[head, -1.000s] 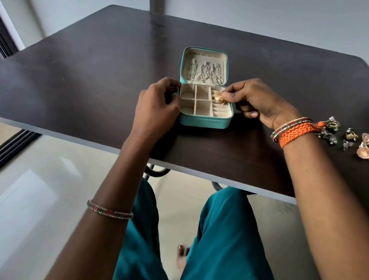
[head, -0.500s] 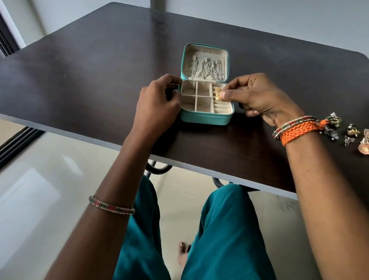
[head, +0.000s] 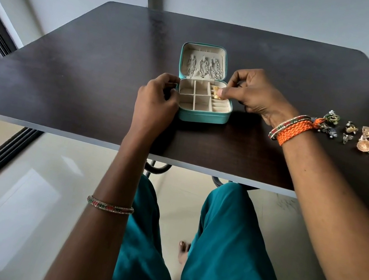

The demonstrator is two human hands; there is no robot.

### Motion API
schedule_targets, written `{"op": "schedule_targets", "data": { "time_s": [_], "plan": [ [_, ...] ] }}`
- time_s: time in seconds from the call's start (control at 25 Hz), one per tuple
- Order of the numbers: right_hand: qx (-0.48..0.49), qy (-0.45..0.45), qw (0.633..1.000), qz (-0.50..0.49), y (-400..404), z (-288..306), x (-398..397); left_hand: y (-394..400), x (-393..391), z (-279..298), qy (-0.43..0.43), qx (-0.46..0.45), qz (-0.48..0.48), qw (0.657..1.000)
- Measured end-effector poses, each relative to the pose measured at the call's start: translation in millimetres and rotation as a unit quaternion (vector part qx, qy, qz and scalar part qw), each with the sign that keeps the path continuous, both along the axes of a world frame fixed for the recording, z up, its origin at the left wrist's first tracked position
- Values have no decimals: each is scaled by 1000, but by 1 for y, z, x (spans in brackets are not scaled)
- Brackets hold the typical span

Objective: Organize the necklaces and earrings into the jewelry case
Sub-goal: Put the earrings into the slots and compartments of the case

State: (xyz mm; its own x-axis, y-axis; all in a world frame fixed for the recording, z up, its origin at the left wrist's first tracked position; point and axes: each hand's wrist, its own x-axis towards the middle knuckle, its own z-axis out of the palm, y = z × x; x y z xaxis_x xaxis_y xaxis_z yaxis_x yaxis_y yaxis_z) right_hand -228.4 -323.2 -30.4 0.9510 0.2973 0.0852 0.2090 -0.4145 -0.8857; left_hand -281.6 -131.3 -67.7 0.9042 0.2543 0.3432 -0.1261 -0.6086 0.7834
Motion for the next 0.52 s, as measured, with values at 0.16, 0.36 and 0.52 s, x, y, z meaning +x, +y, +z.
{"op": "schedule_targets", "data": {
  "time_s": [0.16, 0.36, 0.52],
  "plan": [
    [-4, -30, 1000, 4, 5, -3, 2, 0, -1, 1, -3, 0, 0, 1000],
    [-4, -32, 999, 14, 6, -6, 5, -1, -1, 0, -1, -2, -2, 1000],
    [13, -15, 1000, 4, 4, -4, -1, -2, -1, 0, 0, -2, -1, 1000]
  ]
}}
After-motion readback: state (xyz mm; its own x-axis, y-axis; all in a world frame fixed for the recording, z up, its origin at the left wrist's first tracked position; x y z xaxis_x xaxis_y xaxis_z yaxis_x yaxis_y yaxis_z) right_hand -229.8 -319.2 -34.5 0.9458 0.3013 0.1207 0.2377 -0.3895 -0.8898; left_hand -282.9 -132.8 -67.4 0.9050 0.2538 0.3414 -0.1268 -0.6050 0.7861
